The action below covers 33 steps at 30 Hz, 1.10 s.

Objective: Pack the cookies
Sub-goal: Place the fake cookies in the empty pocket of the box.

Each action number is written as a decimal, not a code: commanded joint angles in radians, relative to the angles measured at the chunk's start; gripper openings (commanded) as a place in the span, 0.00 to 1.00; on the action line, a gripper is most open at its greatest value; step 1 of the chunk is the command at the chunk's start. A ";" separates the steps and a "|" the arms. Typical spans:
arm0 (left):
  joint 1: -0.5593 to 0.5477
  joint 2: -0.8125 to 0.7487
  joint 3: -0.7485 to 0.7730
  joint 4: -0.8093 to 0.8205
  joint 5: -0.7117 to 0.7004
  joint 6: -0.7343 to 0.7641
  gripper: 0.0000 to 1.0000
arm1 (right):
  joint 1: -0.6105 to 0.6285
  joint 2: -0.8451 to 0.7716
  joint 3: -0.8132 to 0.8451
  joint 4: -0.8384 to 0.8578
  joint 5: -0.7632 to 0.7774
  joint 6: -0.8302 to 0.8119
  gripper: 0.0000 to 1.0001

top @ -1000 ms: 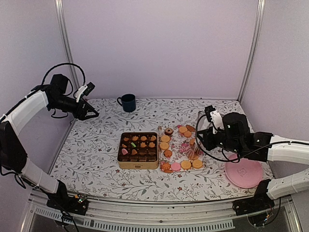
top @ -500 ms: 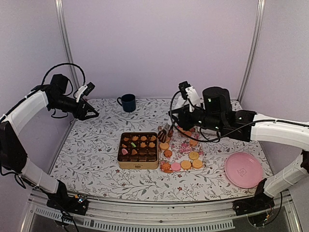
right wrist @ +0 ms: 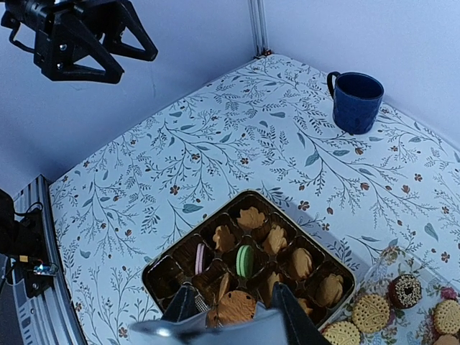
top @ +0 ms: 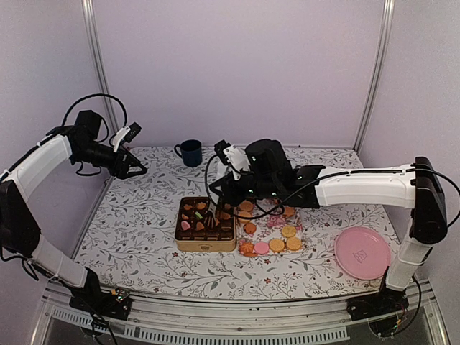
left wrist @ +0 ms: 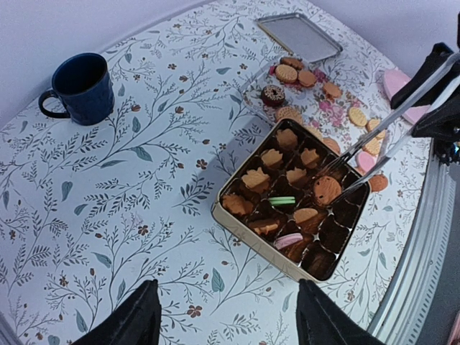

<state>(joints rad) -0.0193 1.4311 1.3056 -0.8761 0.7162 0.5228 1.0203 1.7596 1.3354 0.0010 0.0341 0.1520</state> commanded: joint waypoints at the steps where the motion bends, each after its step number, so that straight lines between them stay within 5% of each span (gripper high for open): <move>1: 0.009 -0.015 0.005 -0.009 -0.001 0.009 0.65 | 0.003 0.018 0.042 0.049 -0.018 -0.008 0.20; 7: 0.009 -0.009 0.008 -0.009 0.002 0.008 0.65 | 0.004 0.022 0.039 0.048 -0.016 -0.005 0.35; 27: 0.009 -0.015 0.000 -0.009 0.013 0.011 0.65 | 0.004 -0.020 0.031 0.073 -0.023 -0.022 0.40; 33: 0.009 -0.015 -0.002 -0.008 0.011 0.014 0.65 | 0.004 -0.037 0.023 0.074 0.010 -0.024 0.35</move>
<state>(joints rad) -0.0193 1.4311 1.3056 -0.8772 0.7174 0.5243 1.0210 1.7748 1.3380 0.0261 0.0200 0.1375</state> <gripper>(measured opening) 0.651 0.362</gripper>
